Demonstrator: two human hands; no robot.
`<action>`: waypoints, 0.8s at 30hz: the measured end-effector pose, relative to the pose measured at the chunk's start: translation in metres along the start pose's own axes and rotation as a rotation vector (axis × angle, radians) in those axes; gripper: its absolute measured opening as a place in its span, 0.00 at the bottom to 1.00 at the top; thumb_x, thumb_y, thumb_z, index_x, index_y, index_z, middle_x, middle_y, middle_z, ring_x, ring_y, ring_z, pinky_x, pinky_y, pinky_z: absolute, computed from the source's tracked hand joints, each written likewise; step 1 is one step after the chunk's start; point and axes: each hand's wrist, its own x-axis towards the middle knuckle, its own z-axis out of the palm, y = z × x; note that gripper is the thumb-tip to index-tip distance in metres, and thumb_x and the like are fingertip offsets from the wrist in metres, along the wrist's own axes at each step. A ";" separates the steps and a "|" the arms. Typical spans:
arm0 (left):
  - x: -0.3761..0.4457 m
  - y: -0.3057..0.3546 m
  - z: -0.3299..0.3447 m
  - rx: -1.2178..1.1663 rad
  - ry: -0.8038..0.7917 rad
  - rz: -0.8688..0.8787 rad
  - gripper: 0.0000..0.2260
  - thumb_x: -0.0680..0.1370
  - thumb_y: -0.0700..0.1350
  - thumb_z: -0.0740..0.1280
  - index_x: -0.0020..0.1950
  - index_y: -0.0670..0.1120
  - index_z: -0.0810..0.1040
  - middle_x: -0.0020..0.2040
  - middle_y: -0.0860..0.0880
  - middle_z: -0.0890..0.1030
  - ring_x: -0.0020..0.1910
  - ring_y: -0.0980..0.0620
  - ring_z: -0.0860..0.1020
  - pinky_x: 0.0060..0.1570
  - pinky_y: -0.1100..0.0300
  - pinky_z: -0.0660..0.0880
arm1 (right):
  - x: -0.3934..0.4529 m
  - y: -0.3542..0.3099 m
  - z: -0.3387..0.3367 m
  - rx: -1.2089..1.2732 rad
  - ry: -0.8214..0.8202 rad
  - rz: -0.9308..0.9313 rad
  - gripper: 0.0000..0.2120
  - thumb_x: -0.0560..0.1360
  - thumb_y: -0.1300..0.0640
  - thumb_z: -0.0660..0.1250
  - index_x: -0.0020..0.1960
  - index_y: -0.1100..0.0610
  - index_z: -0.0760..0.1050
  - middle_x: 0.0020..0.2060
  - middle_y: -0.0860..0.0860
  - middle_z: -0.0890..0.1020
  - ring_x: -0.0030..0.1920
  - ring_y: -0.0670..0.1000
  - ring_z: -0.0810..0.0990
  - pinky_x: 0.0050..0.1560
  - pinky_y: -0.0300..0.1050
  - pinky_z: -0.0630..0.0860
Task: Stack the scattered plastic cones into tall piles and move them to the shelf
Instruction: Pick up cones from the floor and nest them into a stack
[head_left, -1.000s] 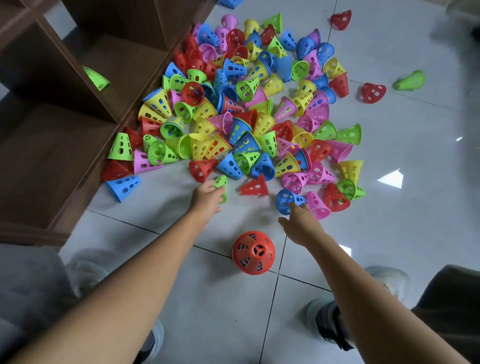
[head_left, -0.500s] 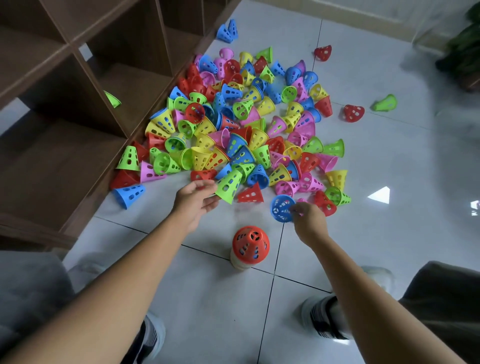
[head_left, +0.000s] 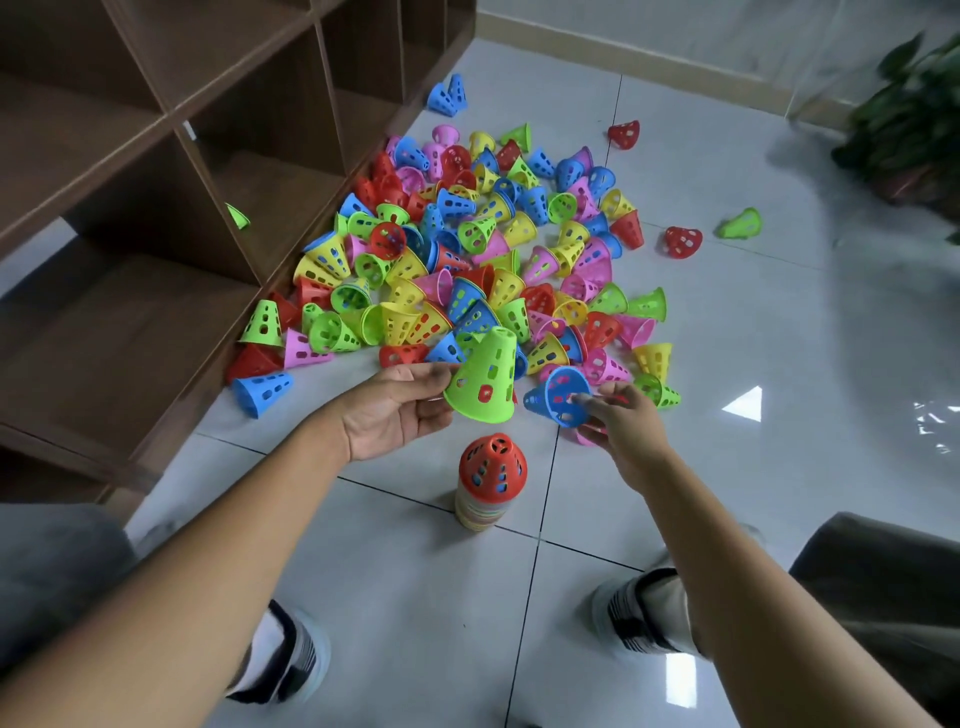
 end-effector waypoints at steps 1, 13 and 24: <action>-0.002 -0.002 0.000 0.038 -0.032 -0.020 0.25 0.64 0.45 0.82 0.59 0.43 0.82 0.44 0.48 0.85 0.37 0.55 0.82 0.42 0.61 0.81 | -0.003 -0.002 0.000 0.018 -0.012 0.004 0.12 0.74 0.64 0.73 0.50 0.59 0.70 0.49 0.59 0.81 0.48 0.56 0.84 0.41 0.46 0.80; -0.015 -0.023 0.006 0.338 -0.032 -0.163 0.19 0.62 0.46 0.80 0.52 0.47 0.86 0.47 0.46 0.85 0.42 0.52 0.84 0.41 0.60 0.80 | -0.049 -0.043 0.004 0.023 -0.199 -0.223 0.12 0.74 0.63 0.73 0.50 0.58 0.70 0.38 0.50 0.79 0.38 0.50 0.80 0.38 0.43 0.76; -0.022 -0.022 0.009 0.474 0.186 -0.043 0.21 0.72 0.60 0.71 0.55 0.45 0.84 0.53 0.47 0.84 0.52 0.46 0.81 0.56 0.50 0.76 | -0.109 -0.062 0.030 -0.822 -0.239 -0.754 0.14 0.67 0.55 0.80 0.44 0.48 0.75 0.38 0.45 0.79 0.36 0.47 0.78 0.35 0.43 0.77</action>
